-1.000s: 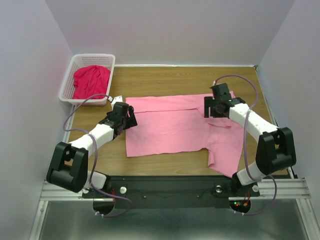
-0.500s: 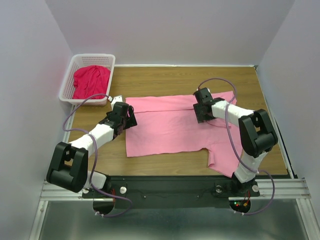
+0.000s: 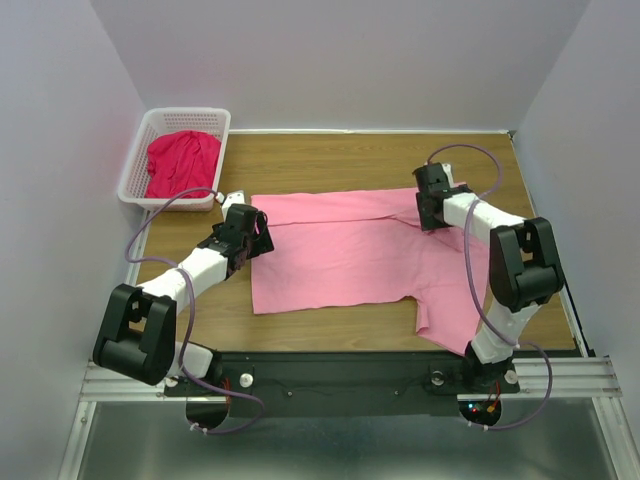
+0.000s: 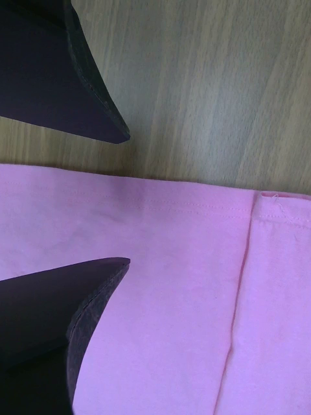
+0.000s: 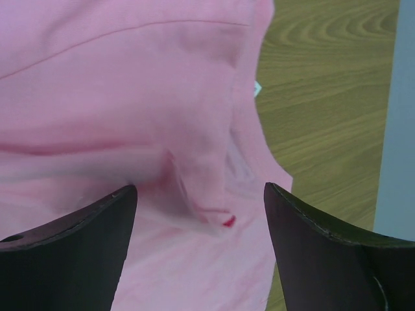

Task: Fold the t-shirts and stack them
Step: Fold the tshirt

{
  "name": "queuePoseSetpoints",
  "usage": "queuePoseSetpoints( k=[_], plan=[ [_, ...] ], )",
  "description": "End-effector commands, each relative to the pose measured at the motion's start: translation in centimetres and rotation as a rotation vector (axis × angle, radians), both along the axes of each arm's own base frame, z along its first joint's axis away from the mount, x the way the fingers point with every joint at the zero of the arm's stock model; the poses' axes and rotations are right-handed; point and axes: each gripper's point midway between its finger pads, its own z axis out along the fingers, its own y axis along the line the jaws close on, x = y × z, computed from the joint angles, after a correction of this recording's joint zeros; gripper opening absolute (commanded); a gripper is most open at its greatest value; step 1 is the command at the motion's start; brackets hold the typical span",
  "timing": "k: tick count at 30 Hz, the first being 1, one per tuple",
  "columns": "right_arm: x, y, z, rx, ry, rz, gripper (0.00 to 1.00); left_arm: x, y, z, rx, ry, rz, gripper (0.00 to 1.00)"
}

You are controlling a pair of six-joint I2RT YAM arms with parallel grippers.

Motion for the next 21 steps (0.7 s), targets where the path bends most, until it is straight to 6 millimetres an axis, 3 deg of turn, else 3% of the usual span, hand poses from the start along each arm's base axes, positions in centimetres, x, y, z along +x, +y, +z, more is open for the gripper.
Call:
queuePoseSetpoints(
  k=[1,5,7,10,14,21],
  plan=[
    [2.2,-1.5,3.8,0.078,-0.15,-0.076,0.84,-0.1,0.3,-0.1,0.017,-0.01,0.002,0.83],
    [2.2,-1.7,2.7,0.124,-0.125,-0.082,0.83,-0.1,0.2,-0.2,0.014,-0.006,-0.004,0.83],
    [2.3,-0.9,3.1,0.173,-0.133,-0.057,0.79,-0.1,0.3,-0.2,0.016,-0.005,-0.002,0.83],
    [2.3,1.2,4.6,0.268,-0.145,0.051,0.63,-0.2,0.2,-0.2,0.014,-0.005,-0.003,0.83],
    [2.1,3.4,5.1,0.326,-0.129,0.179,0.52,-0.1,0.1,-0.3,0.007,-0.003,-0.005,0.83],
    [1.8,6.2,2.5,0.38,-0.026,0.321,0.47,-0.2,0.0,-0.4,0.008,0.0,-0.009,0.83]
  ],
)
